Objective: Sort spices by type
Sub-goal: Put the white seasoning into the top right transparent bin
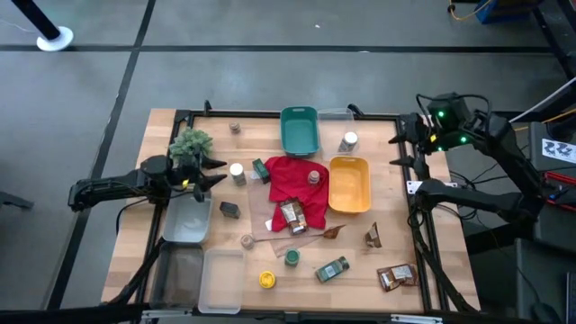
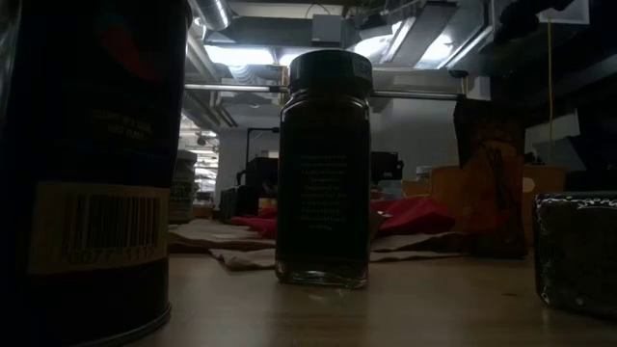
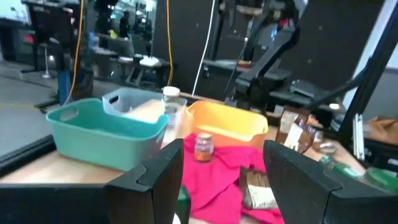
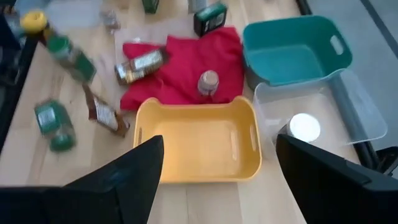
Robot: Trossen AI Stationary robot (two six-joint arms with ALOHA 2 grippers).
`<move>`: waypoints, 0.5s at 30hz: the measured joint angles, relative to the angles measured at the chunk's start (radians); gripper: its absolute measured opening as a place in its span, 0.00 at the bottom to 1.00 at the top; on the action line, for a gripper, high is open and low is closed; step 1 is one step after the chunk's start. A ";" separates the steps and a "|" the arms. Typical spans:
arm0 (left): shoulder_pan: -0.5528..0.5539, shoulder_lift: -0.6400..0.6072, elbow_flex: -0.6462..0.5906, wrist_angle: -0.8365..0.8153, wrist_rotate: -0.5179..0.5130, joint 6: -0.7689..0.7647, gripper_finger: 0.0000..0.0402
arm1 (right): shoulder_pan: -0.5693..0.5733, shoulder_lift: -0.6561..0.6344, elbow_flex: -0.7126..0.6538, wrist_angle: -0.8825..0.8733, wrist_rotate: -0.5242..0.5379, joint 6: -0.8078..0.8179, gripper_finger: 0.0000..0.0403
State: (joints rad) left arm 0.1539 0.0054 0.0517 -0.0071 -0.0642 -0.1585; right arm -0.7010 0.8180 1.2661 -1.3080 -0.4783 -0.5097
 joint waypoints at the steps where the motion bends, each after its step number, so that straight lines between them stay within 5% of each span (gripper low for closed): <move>1: 0.000 0.000 0.000 0.008 0.000 -0.002 0.51 | 0.000 -0.011 -0.020 -0.003 -0.027 -0.035 0.77; 5: 0.000 0.000 0.001 0.056 -0.003 -0.030 0.51 | 0.000 -0.074 -0.106 0.004 -0.137 -0.111 0.77; 15: 0.000 0.000 0.002 -0.001 -0.076 -0.107 0.51 | 0.000 -0.223 -0.258 0.088 -0.159 -0.100 0.77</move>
State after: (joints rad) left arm 0.1539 0.0055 0.0536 -0.0083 -0.1406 -0.2655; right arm -0.7010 0.5949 1.0085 -1.2197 -0.6376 -0.6098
